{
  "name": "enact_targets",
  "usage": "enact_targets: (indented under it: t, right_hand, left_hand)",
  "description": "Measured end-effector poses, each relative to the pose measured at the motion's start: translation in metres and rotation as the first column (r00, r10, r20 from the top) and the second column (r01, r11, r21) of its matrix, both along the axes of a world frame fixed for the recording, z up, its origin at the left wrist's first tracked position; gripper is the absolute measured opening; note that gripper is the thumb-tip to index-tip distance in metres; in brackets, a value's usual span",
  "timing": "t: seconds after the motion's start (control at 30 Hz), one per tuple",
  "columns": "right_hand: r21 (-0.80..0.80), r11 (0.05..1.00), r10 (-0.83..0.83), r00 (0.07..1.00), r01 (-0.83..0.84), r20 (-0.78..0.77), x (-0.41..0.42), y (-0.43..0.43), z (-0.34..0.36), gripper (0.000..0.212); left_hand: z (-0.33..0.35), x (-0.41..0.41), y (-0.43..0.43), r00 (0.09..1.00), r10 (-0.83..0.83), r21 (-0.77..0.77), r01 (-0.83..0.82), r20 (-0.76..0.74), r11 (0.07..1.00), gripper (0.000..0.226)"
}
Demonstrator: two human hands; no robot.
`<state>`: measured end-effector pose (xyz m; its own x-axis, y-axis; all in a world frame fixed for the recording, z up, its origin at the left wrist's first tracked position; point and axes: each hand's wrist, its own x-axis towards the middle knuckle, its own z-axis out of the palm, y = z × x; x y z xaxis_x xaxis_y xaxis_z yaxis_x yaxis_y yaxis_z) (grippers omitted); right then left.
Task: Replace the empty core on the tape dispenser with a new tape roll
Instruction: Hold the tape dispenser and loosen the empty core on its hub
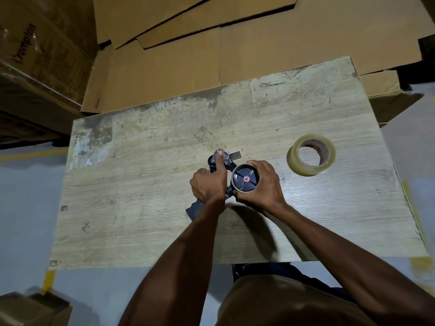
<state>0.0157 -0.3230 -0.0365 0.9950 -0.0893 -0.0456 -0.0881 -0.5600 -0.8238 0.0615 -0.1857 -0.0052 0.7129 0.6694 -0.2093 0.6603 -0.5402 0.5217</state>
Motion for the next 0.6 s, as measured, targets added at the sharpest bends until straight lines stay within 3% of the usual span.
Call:
enact_targets:
  t: [0.3, 0.47, 0.6]
  right_hand:
    - [-0.02, 0.994, 0.104, 0.993, -0.103, 0.056, 0.004, -0.006, 0.009, 0.084]
    - [-0.039, 0.985, 0.167, 0.985, -0.168, -0.032, -0.001, -0.023, 0.014, 0.088]
    - [-0.055, 0.987, 0.152, 0.988, -0.151, 0.012, 0.008, -0.043, 0.03, 0.052]
  left_hand:
    - [0.004, 0.002, 0.006, 1.0, 0.018, -0.042, -0.018, 0.006, 0.999, 0.094]
    - [0.004, -0.003, 0.002, 0.999, -0.041, -0.044, 0.041, -0.005, 0.998, 0.09]
    - [0.003, -0.002, 0.004, 0.995, -0.096, -0.028, 0.095, -0.037, 0.995, 0.091]
